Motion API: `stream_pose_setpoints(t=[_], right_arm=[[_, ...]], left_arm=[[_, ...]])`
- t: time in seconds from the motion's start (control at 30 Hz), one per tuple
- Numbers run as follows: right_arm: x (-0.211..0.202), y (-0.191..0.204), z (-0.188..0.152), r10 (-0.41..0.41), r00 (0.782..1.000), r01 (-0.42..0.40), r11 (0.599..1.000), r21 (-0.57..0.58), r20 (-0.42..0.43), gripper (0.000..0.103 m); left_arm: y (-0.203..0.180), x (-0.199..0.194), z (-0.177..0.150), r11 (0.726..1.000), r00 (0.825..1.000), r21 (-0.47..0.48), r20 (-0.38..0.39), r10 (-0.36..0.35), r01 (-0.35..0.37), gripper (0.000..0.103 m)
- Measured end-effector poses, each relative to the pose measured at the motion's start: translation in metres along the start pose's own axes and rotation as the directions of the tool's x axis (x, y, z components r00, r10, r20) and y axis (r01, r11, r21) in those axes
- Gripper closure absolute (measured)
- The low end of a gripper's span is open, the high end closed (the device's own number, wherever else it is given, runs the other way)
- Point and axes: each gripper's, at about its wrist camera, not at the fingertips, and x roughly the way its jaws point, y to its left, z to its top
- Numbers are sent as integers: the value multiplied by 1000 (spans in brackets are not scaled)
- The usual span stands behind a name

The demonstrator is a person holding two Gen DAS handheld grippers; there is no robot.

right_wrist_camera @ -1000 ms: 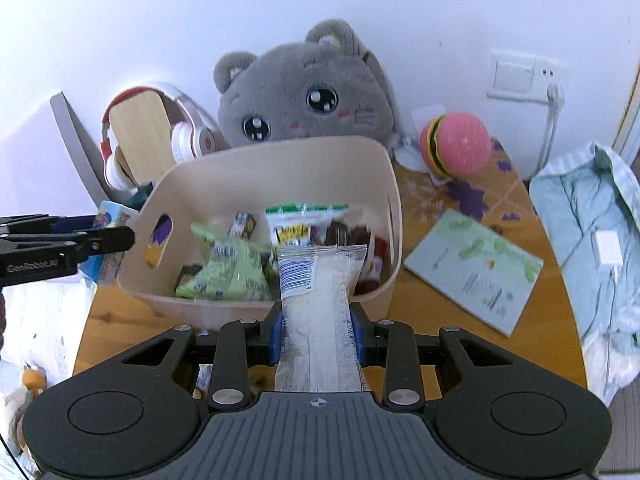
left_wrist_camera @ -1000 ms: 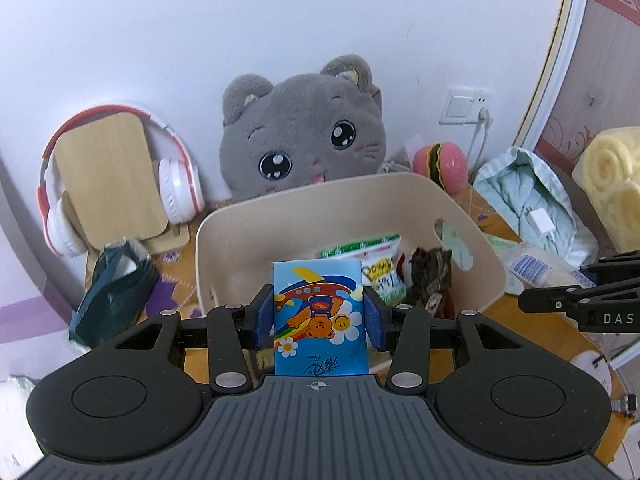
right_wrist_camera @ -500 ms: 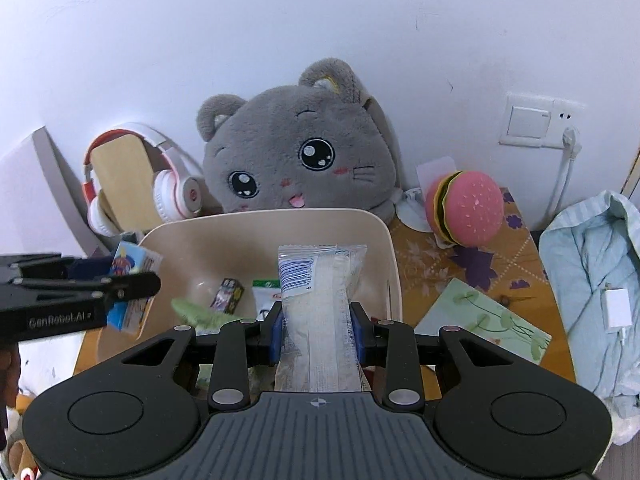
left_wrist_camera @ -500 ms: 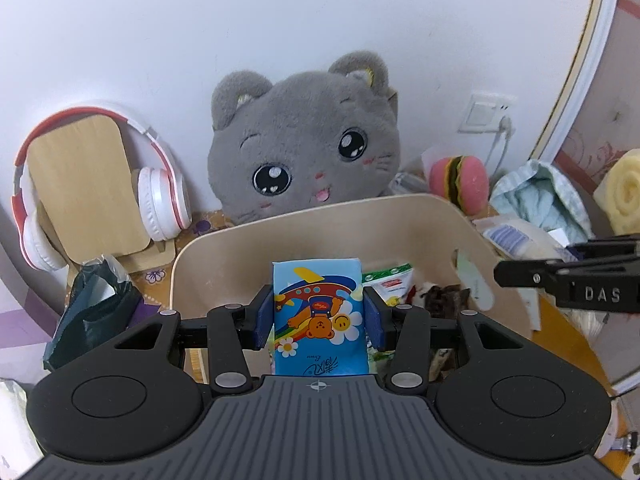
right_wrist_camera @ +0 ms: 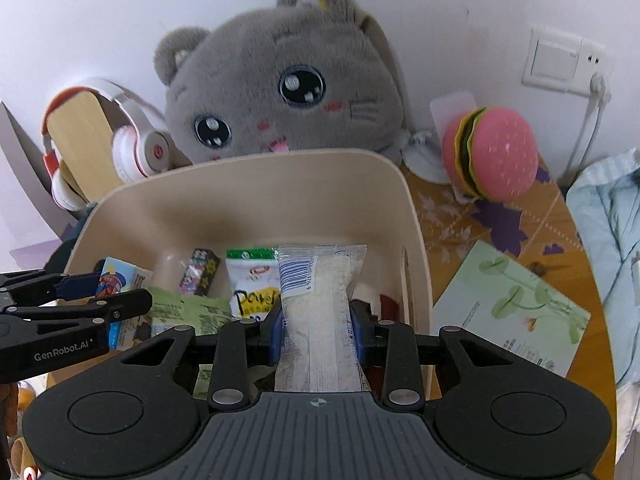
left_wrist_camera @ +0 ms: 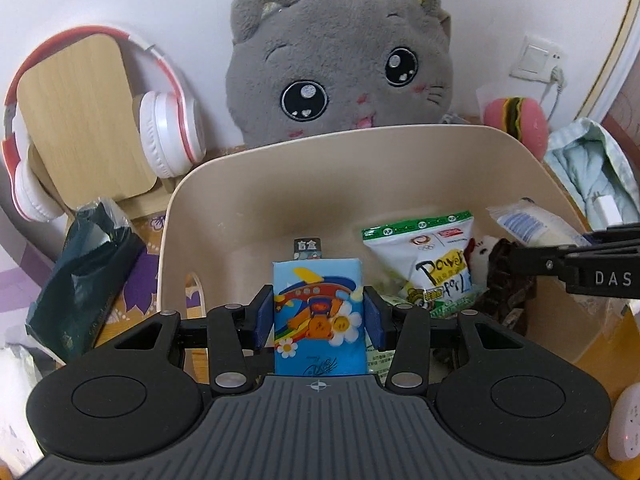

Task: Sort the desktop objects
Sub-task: 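Open the left tool to drop the tissue pack while the right tool drops the white bag into the basket, then withdraw both open tools from the basket toward the claw clips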

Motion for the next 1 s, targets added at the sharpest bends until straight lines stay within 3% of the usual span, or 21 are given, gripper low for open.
stream_pose_setpoints(t=[0.13,0.2,0.27,0.33,0.47,0.53,1.0], right_arm=[[8,-2,-1,0,1000,0,1000,3,-23,68],[9,-2,-2,-5,1000,5,1000,9,-24,57],[8,-3,-1,0,1000,0,1000,22,-18,49],[5,-4,-2,-3,1000,4,999,36,-7,28],[0,-2,-3,2,1000,-2,999,51,4,19],[-4,-1,-4,4,1000,-4,999,54,11,7],[-28,9,-18,-17,999,14,995,100,30,5]], left_arm=[[-1,3,2,1000,1000,-2,7,10,-10,53],[-1,4,2,1000,1000,-6,2,8,-8,30],[-1,4,1,1000,1000,-21,6,6,-6,15],[0,1,-1,999,999,-41,32,2,-1,13],[2,-3,-4,998,999,-56,29,-20,21,7],[3,-8,-6,998,999,-59,43,-34,36,6],[10,-51,-18,997,988,-51,144,-54,61,3]])
